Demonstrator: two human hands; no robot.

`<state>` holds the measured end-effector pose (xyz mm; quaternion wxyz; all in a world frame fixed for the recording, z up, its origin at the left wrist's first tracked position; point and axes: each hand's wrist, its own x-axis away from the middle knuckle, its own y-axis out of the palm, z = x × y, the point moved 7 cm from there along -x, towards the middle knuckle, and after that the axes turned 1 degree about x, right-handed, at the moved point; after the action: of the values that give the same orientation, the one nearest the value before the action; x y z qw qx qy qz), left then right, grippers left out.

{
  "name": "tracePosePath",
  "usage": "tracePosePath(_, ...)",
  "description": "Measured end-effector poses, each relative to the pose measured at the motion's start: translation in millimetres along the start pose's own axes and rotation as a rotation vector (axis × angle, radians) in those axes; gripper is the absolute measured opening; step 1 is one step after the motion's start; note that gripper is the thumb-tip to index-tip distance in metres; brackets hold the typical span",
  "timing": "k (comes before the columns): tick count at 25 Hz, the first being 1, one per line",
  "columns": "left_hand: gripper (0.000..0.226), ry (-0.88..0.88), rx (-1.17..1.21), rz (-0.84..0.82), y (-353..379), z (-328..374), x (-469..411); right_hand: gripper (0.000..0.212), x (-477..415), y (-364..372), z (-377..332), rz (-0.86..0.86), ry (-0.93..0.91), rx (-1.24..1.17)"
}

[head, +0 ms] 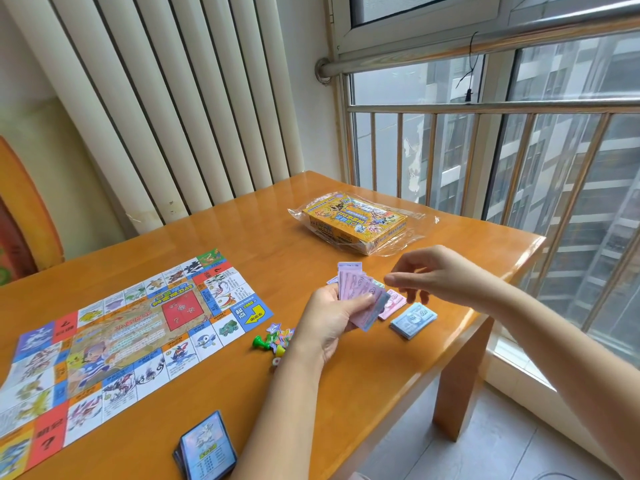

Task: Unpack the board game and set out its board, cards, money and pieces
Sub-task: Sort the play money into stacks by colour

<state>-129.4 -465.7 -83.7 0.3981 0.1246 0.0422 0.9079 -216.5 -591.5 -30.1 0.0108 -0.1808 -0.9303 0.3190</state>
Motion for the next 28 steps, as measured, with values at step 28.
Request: tracePosePath(28,0.021,-0.298,0.152,0.090,-10.1,-14.3,2.8,0.033,-35.0,2.0,62.8,-0.059,0.406,0.154)
